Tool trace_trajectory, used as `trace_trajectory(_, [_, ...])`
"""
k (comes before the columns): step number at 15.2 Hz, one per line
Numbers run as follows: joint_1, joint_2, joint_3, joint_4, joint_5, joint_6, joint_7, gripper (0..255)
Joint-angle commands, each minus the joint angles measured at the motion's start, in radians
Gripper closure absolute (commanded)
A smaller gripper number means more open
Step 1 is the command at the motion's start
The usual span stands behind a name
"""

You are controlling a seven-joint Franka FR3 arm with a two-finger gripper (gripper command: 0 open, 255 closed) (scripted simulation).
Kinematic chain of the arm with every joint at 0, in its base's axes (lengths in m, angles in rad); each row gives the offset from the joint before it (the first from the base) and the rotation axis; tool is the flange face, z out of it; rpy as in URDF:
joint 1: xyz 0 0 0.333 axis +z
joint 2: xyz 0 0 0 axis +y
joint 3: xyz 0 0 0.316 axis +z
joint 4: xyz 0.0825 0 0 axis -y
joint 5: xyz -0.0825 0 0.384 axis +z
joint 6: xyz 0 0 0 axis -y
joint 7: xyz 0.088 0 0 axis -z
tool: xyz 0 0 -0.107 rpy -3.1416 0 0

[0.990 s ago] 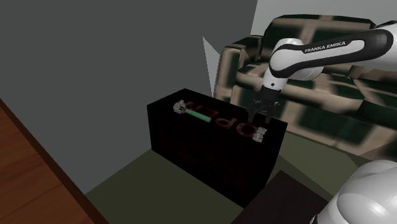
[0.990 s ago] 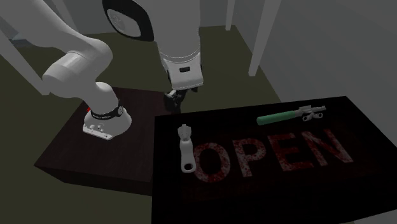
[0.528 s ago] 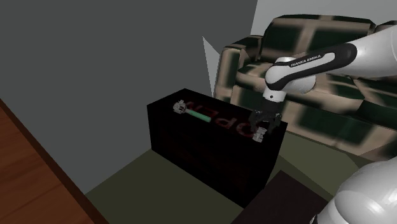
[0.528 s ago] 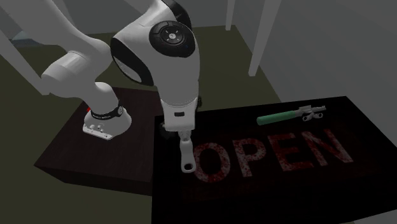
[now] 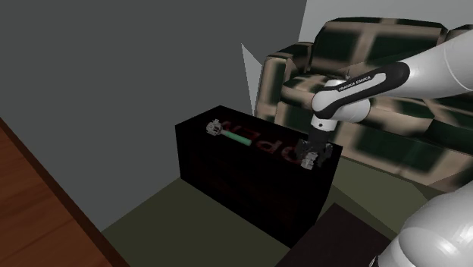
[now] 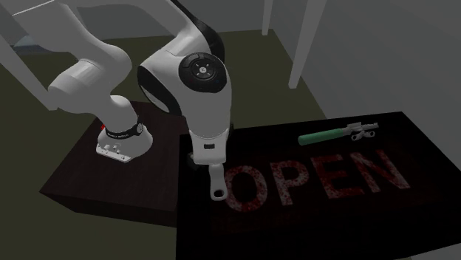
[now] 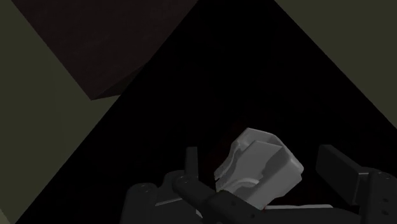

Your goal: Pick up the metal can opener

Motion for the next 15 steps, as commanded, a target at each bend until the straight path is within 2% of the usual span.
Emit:
trace_trajectory(1, [0.000, 0.005, -0.001, -0.001, 0.001, 0.006, -0.003, 255])
trace_trajectory(10, [0.000, 0.002, 0.000, -0.003, 0.001, 0.005, -0.001, 255])
trace_trajectory(15, [-0.004, -0.041, 0.004, 0.031, -0.013, -0.069, 0.018, 255])
